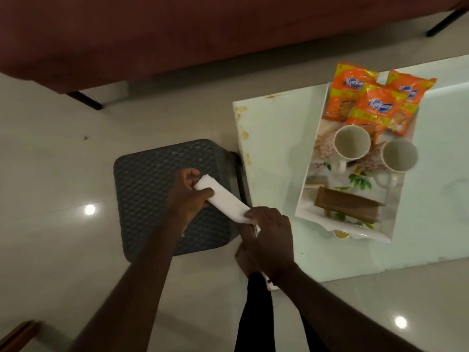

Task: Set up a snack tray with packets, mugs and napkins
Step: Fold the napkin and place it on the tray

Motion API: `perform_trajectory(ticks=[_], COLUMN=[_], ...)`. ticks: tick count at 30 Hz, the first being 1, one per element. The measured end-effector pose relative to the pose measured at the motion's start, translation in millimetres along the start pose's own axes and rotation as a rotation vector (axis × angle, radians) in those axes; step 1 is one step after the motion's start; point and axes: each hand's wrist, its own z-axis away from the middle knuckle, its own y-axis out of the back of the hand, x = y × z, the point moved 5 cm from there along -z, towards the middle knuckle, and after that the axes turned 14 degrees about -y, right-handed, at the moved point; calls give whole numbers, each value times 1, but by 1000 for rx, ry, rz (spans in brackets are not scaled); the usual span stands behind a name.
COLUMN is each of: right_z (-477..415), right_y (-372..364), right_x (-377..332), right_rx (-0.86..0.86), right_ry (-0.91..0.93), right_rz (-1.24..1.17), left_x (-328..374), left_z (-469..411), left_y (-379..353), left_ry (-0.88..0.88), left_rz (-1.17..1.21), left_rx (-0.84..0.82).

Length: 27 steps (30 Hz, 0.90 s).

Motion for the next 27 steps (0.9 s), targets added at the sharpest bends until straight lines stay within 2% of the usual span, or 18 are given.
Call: perform_trajectory(ticks=[4,9,11,14,20,23,27], right_z=[-3,-3,-2,-3,-17,-28,-42], right_y=[68,142,167,191,214,214,209], right_x=[44,115,141,169,209,218,227], right_rx=[108,165,173,162,157,141,127], right_ry=[35,-61,-127,-179,-236,-216,-194], right_rz=[-57,-56,-50,-53,-66,-17,44], left_x=[31,58,69,88,111,118,115], left_z=[31,64,71,75,81,83,78], left_y=[-44,-116,-147,-186,-233,-242,-252], left_ry=[-115,-87,-236,-512,-825,-924,-940], left_rz=[-24,-5,-168,-383,-553,-610,-705], left_rx=[-250,-606,-717,-685,-674,-645,-571])
